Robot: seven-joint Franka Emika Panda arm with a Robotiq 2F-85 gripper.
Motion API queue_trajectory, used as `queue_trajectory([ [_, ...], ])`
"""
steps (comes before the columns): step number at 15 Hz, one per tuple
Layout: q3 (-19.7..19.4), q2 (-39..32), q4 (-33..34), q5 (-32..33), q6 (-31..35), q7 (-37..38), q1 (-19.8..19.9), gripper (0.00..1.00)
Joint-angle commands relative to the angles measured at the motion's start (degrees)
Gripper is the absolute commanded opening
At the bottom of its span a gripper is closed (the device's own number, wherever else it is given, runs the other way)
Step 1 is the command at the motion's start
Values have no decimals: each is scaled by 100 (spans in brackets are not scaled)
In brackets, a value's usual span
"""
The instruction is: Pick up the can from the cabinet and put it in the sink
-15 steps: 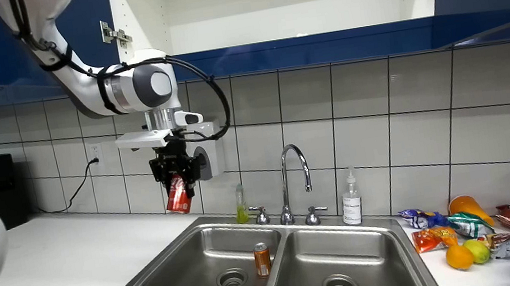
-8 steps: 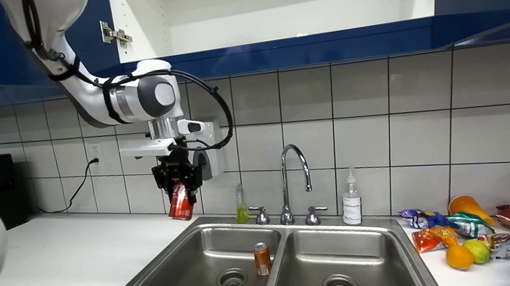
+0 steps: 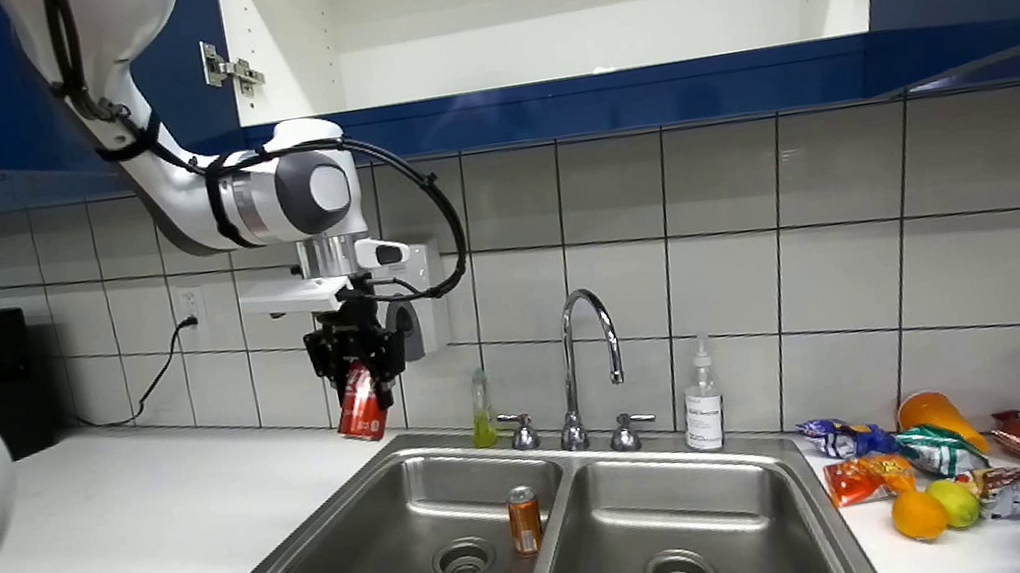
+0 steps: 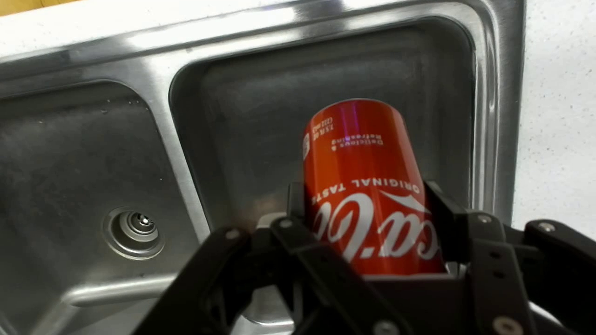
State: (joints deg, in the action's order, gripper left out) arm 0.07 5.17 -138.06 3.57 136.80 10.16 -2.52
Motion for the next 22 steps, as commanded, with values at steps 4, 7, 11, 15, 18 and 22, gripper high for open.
queue_trajectory([
  [4, 67, 2, 8, -12, -14, -12, 69, 63],
  [7, 52, -109, 91, 23, 34, -55, 82, 38],
  [11, 41, -417, 297, 51, 99, -88, 80, 38],
  [15, 19, -832, 570, 31, 296, -135, 73, 38],
  [18, 8, -1156, 758, 69, 536, -97, 52, 38],
  [22, 7, -1528, 927, 123, 835, -58, -7, 38],
])
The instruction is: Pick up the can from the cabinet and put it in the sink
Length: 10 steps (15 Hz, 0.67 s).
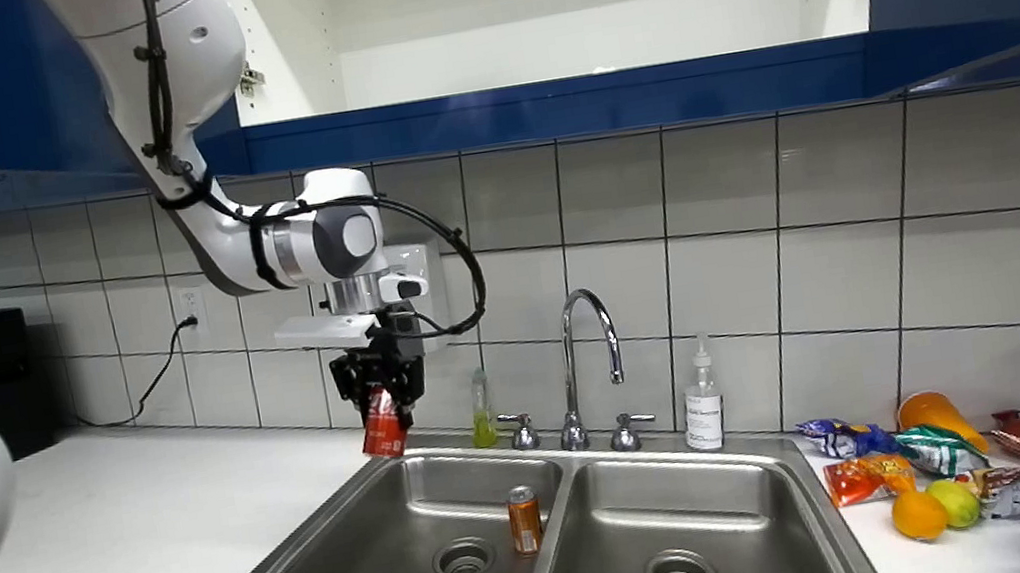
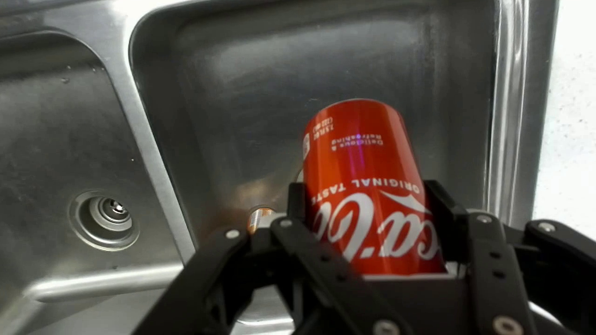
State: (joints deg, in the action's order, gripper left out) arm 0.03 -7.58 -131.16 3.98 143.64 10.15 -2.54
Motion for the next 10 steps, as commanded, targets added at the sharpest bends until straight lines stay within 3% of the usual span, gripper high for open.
queue_trajectory([
  [1, 5, -335, 272, 114, 196, -37, -23, 38],
  [10, -53, -1065, 356, 102, 874, 70, -166, 38],
])
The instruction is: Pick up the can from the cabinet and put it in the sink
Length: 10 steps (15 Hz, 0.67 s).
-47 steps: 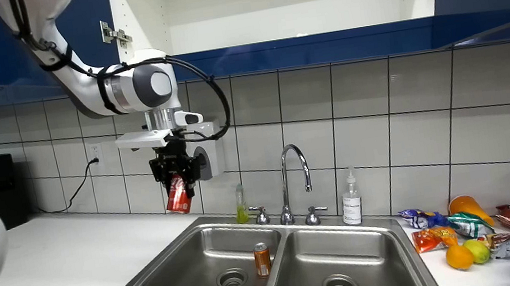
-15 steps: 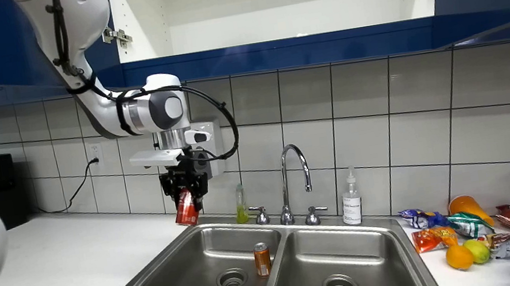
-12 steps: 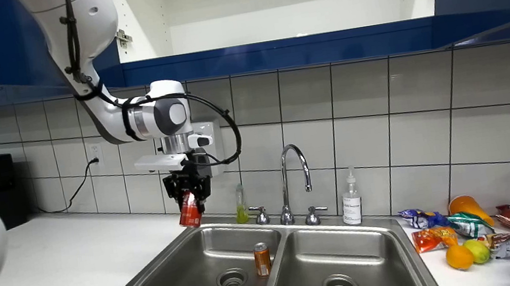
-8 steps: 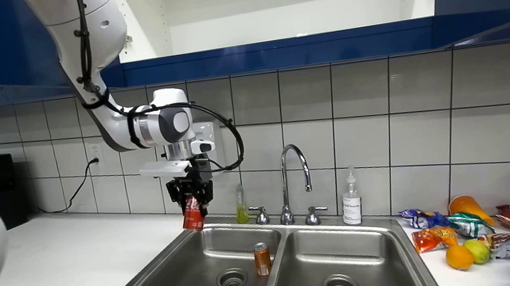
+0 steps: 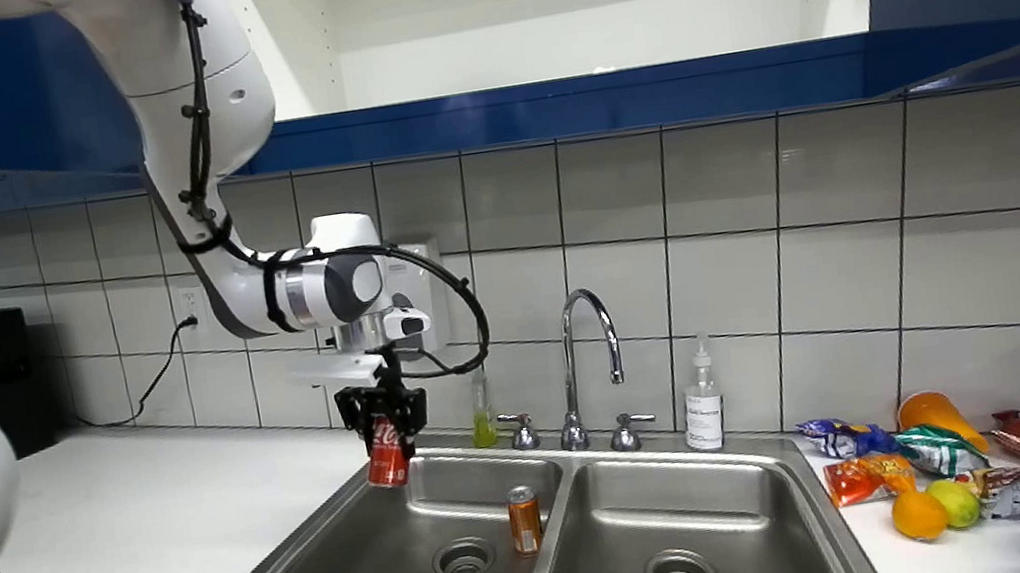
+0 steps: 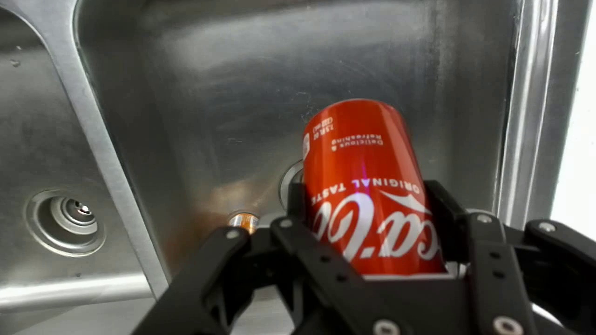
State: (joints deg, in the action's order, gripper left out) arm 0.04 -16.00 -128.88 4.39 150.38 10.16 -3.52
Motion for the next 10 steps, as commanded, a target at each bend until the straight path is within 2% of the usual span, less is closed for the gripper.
queue_trajectory([
  [1, -61, -309, 143, 56, 267, 66, -79, 38],
  [10, -238, -1231, 557, 77, 805, 61, -303, 38],
])
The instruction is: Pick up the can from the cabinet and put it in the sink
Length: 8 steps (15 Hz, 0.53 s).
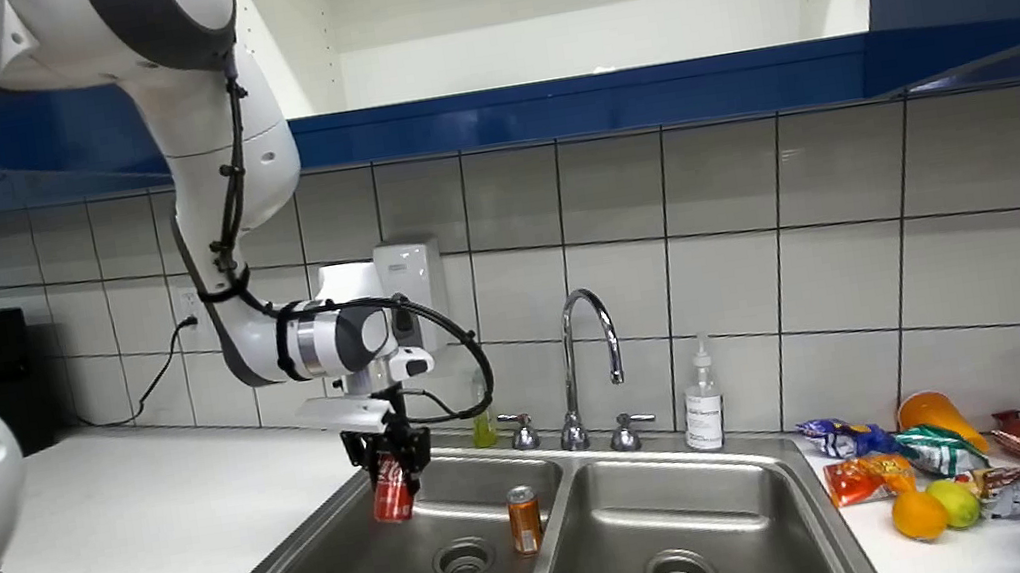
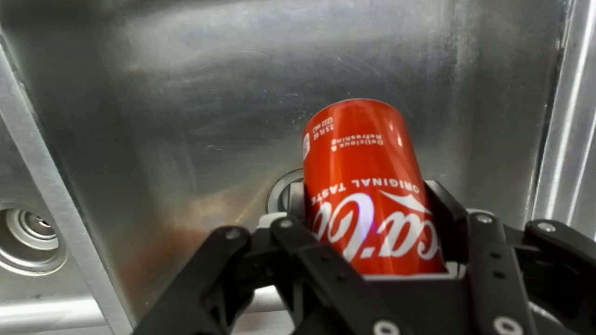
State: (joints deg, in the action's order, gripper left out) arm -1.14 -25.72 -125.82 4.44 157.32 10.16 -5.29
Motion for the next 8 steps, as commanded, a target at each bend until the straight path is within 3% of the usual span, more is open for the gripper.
queue_trajectory([
  [1, -138, -352, 296, 61, 152, 45, -144, 38],
  [8, -196, -957, 613, 21, 374, 10, -226, 38],
])
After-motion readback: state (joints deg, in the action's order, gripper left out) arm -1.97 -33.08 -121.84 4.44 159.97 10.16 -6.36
